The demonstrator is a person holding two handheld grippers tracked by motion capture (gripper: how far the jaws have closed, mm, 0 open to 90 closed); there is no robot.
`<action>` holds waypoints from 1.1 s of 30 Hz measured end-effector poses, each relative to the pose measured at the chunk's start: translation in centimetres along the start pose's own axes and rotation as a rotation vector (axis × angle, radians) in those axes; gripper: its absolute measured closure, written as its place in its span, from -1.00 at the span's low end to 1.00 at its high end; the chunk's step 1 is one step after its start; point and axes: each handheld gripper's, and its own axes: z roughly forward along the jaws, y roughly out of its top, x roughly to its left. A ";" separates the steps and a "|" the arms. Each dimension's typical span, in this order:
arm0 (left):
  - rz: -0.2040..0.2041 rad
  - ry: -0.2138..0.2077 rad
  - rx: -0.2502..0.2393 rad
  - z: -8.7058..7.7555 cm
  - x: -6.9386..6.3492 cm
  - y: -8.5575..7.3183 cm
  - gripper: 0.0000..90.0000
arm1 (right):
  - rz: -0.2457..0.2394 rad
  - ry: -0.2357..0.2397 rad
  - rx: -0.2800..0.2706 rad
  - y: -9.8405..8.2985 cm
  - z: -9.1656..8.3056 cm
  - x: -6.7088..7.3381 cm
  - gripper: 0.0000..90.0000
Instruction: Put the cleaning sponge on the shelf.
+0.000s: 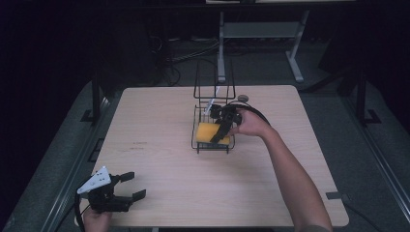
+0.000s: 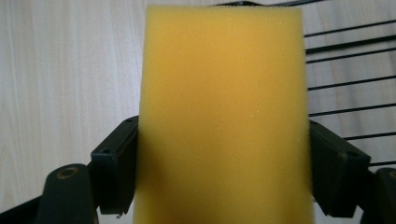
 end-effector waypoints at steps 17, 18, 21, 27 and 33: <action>-0.002 -0.001 0.001 0.1 0.0 0.0 -0.69 | 0.022 -0.011 0.010 -0.4 1.7 -1.3 -0.52; -0.002 -0.002 0.001 0.1 0.0 0.0 -0.69 | 0.023 -0.012 0.013 -0.4 1.8 -1.3 -0.53; -0.001 0.001 0.002 0.0 0.0 0.0 -0.69 | 0.026 -0.011 0.010 -0.5 1.9 -1.3 -0.53; 0.001 0.001 0.005 0.0 0.0 -0.1 -0.69 | 0.033 -0.009 0.009 -0.3 1.9 -1.1 -0.61; 0.000 0.001 0.004 0.0 0.0 -0.1 -0.69 | 0.046 -0.016 -0.012 -0.3 1.6 -0.9 -0.65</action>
